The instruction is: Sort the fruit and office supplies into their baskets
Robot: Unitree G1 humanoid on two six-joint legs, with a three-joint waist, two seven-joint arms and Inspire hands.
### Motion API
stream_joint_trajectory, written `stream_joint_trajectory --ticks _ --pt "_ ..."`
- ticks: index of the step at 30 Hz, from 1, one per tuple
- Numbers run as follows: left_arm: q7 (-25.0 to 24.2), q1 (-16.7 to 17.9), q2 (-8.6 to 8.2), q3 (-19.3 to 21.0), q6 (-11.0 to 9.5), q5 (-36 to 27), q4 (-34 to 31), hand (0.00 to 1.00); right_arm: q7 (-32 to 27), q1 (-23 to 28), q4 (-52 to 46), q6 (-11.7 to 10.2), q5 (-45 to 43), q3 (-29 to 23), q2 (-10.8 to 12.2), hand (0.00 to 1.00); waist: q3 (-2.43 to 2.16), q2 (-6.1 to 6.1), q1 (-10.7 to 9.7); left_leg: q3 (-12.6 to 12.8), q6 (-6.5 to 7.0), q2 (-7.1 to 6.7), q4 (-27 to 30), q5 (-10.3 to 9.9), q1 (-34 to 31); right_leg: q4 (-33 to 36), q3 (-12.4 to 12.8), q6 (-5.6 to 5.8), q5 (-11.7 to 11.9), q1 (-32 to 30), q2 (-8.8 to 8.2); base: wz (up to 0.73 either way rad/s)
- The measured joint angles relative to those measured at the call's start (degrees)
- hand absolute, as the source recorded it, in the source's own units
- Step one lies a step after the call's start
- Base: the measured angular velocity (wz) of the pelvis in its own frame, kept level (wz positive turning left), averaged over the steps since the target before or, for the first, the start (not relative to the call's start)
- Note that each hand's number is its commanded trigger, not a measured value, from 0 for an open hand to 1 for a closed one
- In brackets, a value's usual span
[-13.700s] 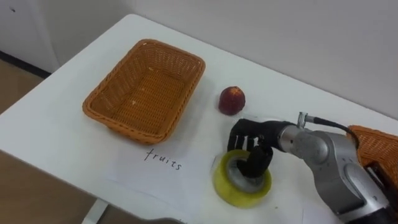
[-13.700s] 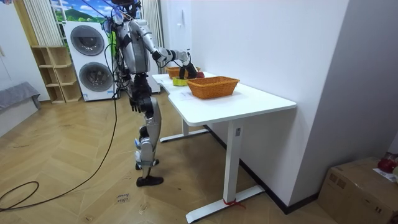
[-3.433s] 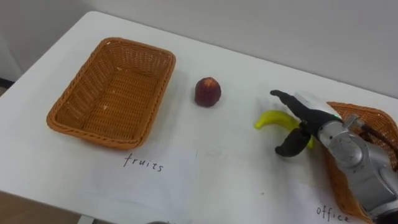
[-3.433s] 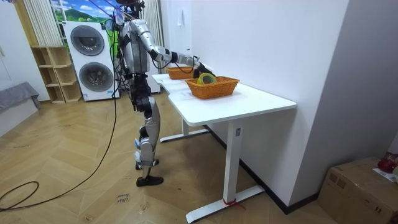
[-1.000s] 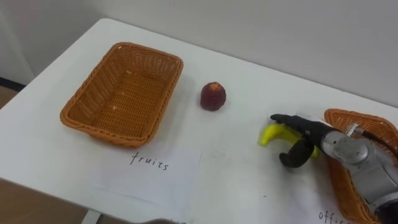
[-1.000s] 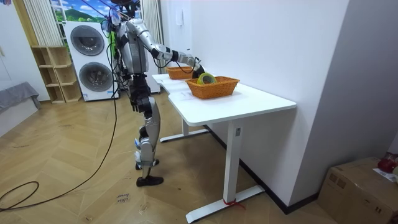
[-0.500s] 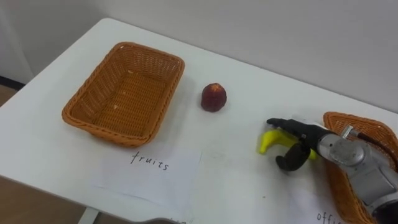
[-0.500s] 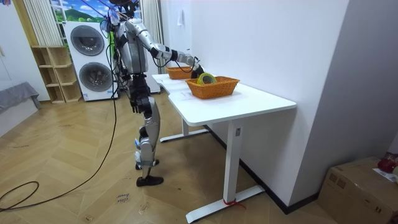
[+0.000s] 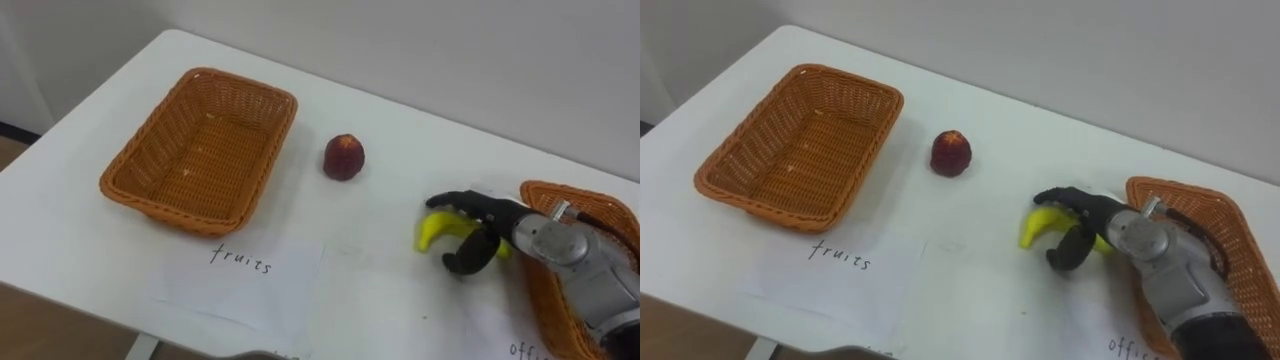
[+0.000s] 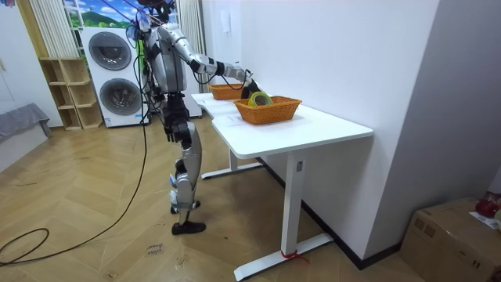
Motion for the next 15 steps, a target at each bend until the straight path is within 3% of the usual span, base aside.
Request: stream_joint_trajectory --ticks 15 --pt "0.25 -0.37 0.01 -0.08 -0.72 1.13 -0.09 0.00 1.36 0.10 0.06 -0.04 0.48 0.17 -0.32 1.00 0.12 -0.48 0.92 -0.64 0.00 -0.05 0.04 0.01 0.41 0.01 0.05 0.00 0.00 0.20 0.06 0.02"
